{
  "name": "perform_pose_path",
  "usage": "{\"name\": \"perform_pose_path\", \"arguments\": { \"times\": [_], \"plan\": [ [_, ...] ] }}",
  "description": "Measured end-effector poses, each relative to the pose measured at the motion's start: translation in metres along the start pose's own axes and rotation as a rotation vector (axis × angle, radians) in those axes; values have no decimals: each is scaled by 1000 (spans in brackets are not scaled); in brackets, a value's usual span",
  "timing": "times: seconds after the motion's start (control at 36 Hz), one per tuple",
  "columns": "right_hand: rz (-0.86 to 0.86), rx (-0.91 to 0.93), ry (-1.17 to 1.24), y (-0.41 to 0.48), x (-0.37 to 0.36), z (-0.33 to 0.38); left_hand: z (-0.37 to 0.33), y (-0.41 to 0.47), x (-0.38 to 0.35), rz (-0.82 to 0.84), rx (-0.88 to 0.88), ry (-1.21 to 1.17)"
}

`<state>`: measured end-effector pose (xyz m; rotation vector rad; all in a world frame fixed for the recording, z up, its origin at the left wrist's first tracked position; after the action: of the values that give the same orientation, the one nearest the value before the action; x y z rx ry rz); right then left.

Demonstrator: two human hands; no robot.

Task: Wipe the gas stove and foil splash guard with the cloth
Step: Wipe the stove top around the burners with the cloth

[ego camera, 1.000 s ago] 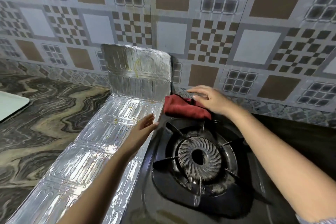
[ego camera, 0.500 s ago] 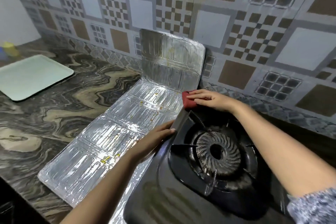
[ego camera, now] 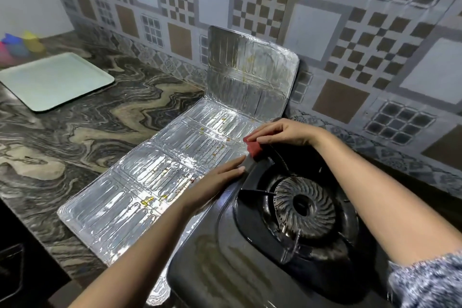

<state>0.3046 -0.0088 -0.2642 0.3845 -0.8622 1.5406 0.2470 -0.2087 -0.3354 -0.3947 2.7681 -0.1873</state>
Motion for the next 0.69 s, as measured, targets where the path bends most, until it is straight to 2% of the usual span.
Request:
{"name": "perform_pose_path", "arguments": {
  "times": [0.17, 0.31, 0.56, 0.69],
  "plan": [
    [75, -73, 120, 10, 3, 0, 1, 0, 0, -17, 9, -47],
    [70, -115, 118, 15, 4, 0, 5, 2, 3, -18, 42, -91],
    [7, -35, 87, 13, 1, -3, 6, 2, 3, -61, 76, -48],
    [-30, 1, 53, 12, 4, -10, 4, 4, 2, -59, 30, -64]
  ]
}}
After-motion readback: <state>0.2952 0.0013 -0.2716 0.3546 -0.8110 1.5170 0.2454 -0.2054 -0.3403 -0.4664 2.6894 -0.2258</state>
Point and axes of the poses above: each hand's wrist, its own y-axis towards the middle knuckle, its own x-axis out of the back of the hand, z = x × y, the point moved 2 cm from there along y, towards the middle knuckle, and after that the axes turned 7 degrees about -y, right-handed, at the moved point
